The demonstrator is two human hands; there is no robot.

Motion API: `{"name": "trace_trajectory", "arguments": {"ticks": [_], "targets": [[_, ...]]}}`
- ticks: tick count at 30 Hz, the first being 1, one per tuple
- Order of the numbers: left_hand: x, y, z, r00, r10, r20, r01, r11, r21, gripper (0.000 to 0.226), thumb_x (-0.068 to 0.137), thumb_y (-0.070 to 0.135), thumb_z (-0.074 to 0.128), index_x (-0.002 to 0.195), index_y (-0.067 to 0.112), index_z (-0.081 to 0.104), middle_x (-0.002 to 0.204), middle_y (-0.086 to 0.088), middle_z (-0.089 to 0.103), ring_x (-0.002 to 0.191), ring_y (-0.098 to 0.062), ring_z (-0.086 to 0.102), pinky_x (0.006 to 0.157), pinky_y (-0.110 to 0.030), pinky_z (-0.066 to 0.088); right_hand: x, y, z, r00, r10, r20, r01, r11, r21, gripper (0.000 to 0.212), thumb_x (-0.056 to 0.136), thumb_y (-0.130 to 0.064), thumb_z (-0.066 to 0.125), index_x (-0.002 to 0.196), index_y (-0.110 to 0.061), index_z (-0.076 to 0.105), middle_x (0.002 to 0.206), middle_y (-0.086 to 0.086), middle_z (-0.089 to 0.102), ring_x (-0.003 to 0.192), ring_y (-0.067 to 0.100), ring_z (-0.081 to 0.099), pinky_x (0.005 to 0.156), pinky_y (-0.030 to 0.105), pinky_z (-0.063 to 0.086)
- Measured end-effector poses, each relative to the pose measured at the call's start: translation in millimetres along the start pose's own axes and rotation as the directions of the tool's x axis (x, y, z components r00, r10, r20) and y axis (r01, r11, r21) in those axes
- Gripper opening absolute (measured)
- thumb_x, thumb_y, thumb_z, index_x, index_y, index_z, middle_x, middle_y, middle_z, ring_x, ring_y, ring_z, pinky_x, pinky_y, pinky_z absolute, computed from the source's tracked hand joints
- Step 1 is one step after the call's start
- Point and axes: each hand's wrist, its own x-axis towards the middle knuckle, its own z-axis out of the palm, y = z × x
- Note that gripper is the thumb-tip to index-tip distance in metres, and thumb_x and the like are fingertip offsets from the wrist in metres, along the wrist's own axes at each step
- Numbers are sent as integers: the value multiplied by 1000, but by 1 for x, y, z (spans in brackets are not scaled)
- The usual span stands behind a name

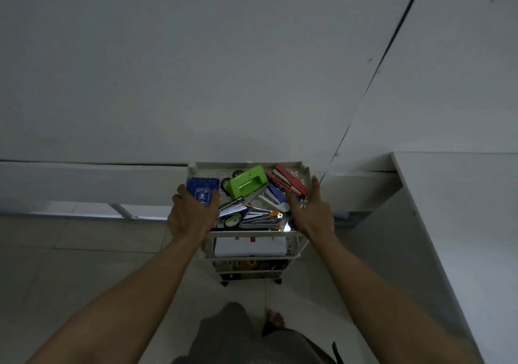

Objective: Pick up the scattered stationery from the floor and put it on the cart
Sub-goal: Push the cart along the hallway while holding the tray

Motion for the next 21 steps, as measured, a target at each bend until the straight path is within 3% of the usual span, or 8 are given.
{"name": "trace_trajectory", "arguments": {"ticks": [9, 13, 16, 21], "targets": [[39, 9, 7, 987, 130, 95, -129, 991, -18, 89, 74, 77, 48, 135, 13, 32, 119, -16, 54, 100, -37, 60, 78, -39, 45, -6, -3, 9, 976, 184, -113, -176, 981, 81, 87, 85, -69, 44, 152, -27, 7, 108, 13, 69, 93, 33, 67, 80, 38, 52], [44, 8, 8, 992, 101, 80, -98, 994, -39, 89, 73, 78, 47, 133, 13, 35, 117, -16, 55, 99, -37, 60, 76, -38, 44, 8, -7, 9, 986, 145, -81, -142, 989, 34, 88, 84, -71, 43, 152, -26, 10, 110, 13, 68, 90, 31, 67, 77, 35, 52], [44, 8, 8, 995, 78, 65, -74, 996, -57, 88, 74, 77, 48, 133, 12, 36, 116, -16, 56, 98, -37, 60, 77, -39, 44, 20, -13, 8, 992, 118, -51, -118, 993, 1, 87, 83, -71, 43, 150, -26, 11, 119, 14, 65, 94, 34, 67, 83, 43, 56], [42, 9, 10, 1000, -2, 14, 3, 996, -84, 85, 74, 74, 49, 131, 12, 38, 116, -16, 57, 98, -37, 60, 80, -42, 47, 37, -21, 3, 998, 49, -25, -50, 998, -36, 85, 86, -69, 44, 150, -22, 14, 120, 14, 65, 95, 34, 67, 87, 44, 55]]}}
